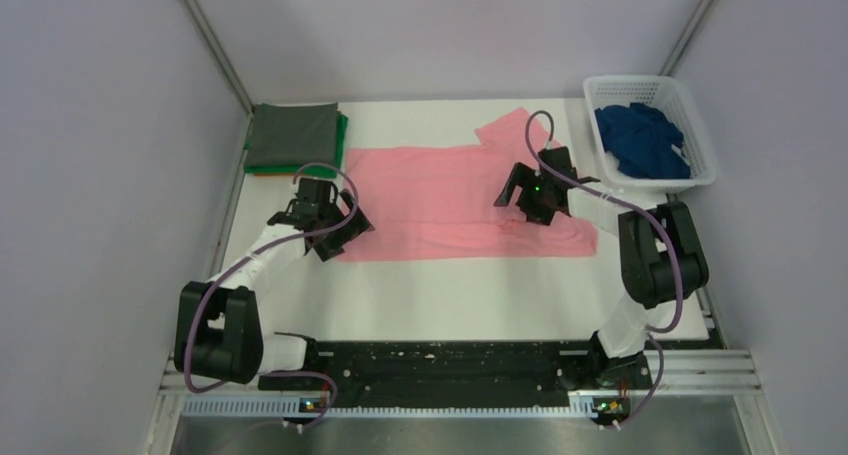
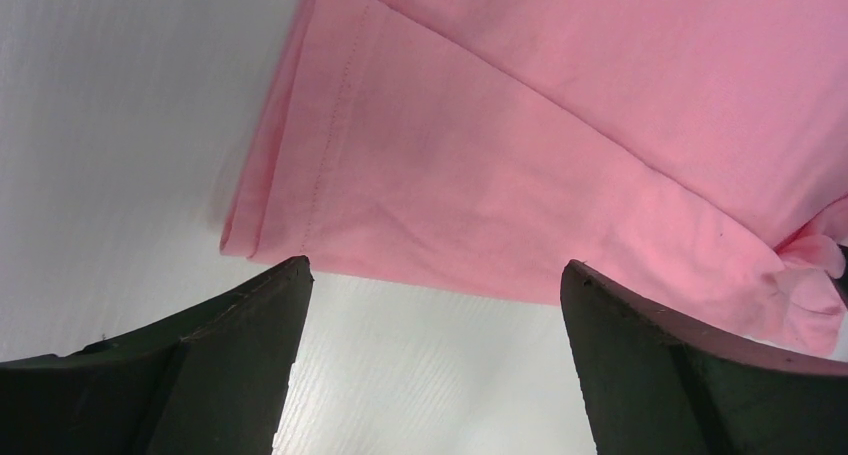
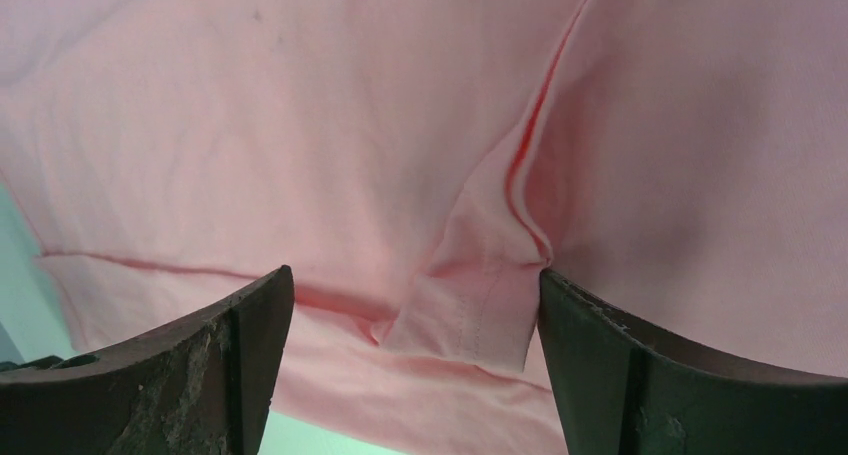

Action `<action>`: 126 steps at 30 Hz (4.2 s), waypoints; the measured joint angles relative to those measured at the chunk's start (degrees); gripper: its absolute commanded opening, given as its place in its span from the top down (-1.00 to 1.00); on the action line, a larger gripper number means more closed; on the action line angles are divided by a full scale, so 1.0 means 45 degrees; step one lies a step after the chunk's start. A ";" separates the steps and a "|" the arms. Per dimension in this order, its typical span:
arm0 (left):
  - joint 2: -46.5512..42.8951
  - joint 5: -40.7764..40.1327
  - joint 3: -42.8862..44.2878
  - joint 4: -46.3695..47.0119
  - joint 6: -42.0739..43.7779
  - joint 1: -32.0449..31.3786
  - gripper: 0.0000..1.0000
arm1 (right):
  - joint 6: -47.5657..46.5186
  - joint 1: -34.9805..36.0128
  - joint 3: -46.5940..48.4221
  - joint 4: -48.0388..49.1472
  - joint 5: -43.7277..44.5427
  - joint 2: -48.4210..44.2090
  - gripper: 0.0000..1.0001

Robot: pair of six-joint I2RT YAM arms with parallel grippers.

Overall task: Fold and stack the t-shirts
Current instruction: Fold the flattened tshirt in 1/3 of the way, then grab the side of the flattened tshirt furthest away from the robot with both arms

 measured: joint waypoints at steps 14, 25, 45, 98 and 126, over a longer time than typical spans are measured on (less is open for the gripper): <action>0.0019 0.0024 0.0000 -0.0024 0.0053 0.0000 -0.97 | -0.0155 0.0194 0.3954 0.0787 0.0107 0.2103 -0.76; 0.2205 0.1564 0.1923 0.1107 0.0389 -0.0107 -0.97 | -0.0656 0.0097 0.0049 0.0491 0.1758 -0.0272 -0.79; -0.0102 0.3050 -0.2914 0.4245 -0.0403 -0.0680 -0.98 | 0.1044 0.1137 -0.5668 0.0311 0.2395 -0.5838 -0.78; 0.4148 -0.4065 0.4682 -0.1292 0.2244 0.0418 -0.59 | -0.0777 0.2744 -0.3628 -0.1836 0.7125 -0.8058 -0.97; 0.7378 -0.3016 0.6470 -0.1899 0.2759 0.1190 0.46 | -0.1559 0.2744 -0.3886 -0.1224 0.7451 -0.7684 -0.97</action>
